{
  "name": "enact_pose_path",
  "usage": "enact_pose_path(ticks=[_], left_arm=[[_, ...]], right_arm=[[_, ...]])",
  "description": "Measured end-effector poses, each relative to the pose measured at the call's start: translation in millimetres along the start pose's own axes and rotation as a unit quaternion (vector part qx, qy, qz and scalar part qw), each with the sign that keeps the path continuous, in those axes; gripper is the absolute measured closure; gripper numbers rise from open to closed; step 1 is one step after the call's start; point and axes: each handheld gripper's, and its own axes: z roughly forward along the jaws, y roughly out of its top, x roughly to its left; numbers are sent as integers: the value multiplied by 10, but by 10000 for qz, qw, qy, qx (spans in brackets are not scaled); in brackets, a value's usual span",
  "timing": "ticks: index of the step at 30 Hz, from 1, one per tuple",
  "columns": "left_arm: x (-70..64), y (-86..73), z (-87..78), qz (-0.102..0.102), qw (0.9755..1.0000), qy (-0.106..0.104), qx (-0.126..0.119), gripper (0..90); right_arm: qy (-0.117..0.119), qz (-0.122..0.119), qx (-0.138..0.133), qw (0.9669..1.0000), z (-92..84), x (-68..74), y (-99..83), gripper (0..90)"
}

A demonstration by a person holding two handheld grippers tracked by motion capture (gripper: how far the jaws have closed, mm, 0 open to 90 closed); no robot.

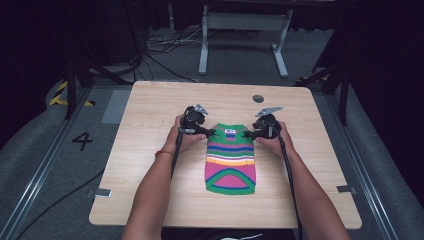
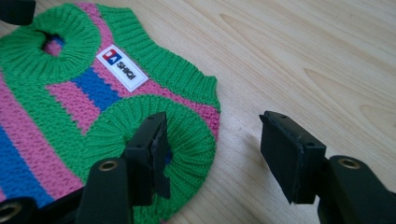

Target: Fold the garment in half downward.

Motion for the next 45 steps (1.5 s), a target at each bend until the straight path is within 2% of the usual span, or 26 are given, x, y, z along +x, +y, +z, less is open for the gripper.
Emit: enact_pose_path(ticks=[2,7,8,12,14,15,16,17,18,19,24,26,28,30,33,34,35,37,39,42,45], left_arm=[[-12,17,54,106,9999,102,68,322],[-37,18,131,70,9999,-12,122,322],[-47,19,144,113,9998,39,138,319],[-75,28,170,76,9999,94,99,301],[-87,36,165,130,9998,102,146,316],[-99,38,158,137,9998,45,169,348],[-113,34,157,228,9997,-3,80,411],[-113,34,157,228,9997,-3,80,494],[-121,29,155,264,9996,-56,59,494],[-127,20,152,265,9996,-139,17,547],[-111,14,140,212,9995,-213,-2,728],[-127,25,143,299,9995,-116,9,773],[-153,42,137,350,9994,66,-24,797],[-152,49,123,360,9993,119,-70,802],[-146,91,39,427,9983,313,-243,803],[-156,113,4,428,9984,284,-257,803],[-166,145,-51,540,9975,350,-307,803],[-191,175,-129,617,9970,343,-312,801],[-236,198,-253,826,9954,351,-330,798],[-321,191,-416,1071,9928,320,-420,797],[-403,149,-540,1324,9899,267,-440,796]], right_arm=[[23,26,-22,10000,16,-5,4,408],[29,151,-65,9999,28,-21,-9,373],[22,155,-73,9999,29,-19,-11,371],[24,114,-62,9999,30,-18,-8,375],[16,78,-53,10000,30,-8,-6,409],[30,49,-42,10000,28,-3,-2,432],[56,14,-29,10000,27,3,4,474],[56,14,-29,10000,27,3,4,474],[109,-36,-4,9999,22,17,14,531],[155,-78,4,9998,21,25,20,579],[316,-118,40,9994,18,51,37,755],[389,-41,-18,9992,26,50,32,808],[369,-24,-71,9993,35,46,31,823],[340,-58,-98,9994,37,51,34,828],[291,-146,-280,9991,7,66,61,835],[287,-179,-385,9987,-21,74,81,836],[262,-232,-435,9984,-48,82,98,836],[271,-280,-619,9973,-115,100,131,836],[312,-357,-726,9962,-179,137,160,835],[470,-560,-959,9927,-340,233,227,835],[572,-843,-1050,9892,-460,348,265,834]])
